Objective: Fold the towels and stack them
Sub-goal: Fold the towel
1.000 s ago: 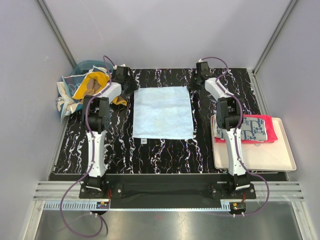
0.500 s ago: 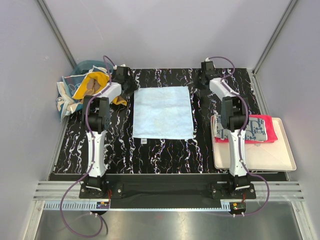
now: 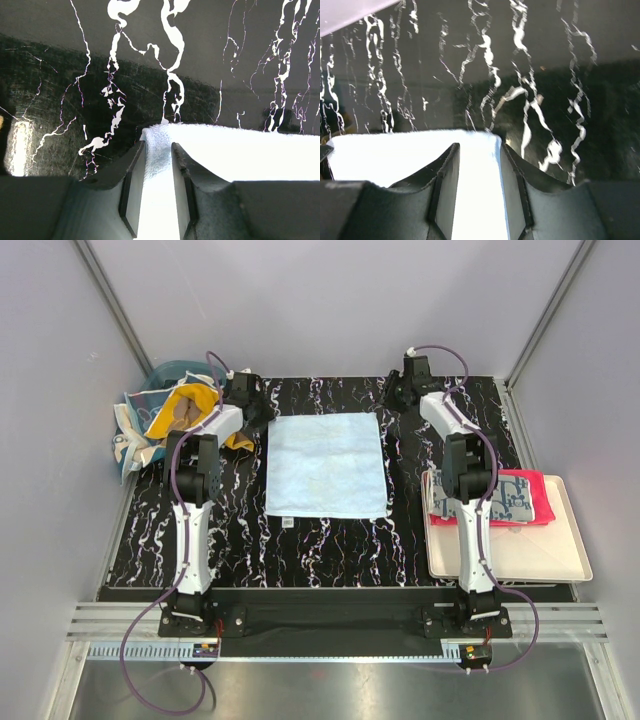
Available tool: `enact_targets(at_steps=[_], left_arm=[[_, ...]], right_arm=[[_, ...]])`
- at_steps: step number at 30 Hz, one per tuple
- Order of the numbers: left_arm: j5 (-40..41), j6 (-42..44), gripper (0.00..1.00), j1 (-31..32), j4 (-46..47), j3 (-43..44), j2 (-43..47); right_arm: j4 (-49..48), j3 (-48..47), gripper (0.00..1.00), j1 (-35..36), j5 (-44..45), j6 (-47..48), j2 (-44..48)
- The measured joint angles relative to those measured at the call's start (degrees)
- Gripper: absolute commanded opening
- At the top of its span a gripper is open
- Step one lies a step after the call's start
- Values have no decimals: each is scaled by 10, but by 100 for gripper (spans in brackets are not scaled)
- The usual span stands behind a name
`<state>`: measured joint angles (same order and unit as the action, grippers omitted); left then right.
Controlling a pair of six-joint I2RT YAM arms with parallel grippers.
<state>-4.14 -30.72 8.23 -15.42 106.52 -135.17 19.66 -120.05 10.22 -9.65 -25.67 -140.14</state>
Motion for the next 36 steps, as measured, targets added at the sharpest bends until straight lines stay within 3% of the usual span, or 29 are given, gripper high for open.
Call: enact_targets(at_steps=[6, 16, 28, 36], left_arm=[[0, -3, 31, 0, -1, 0, 0], [0, -4, 30, 0, -2, 0, 0], [0, -8, 23, 1, 0, 2, -10], [-1, -8, 11, 2, 22, 2, -10]], right_arm=[[24, -62, 45, 10, -3, 15, -45], [64, -78, 45, 21, 11, 30, -73], [88, -96, 10, 26, 31, 48, -82], [89, -99, 5, 26, 36, 54, -84]])
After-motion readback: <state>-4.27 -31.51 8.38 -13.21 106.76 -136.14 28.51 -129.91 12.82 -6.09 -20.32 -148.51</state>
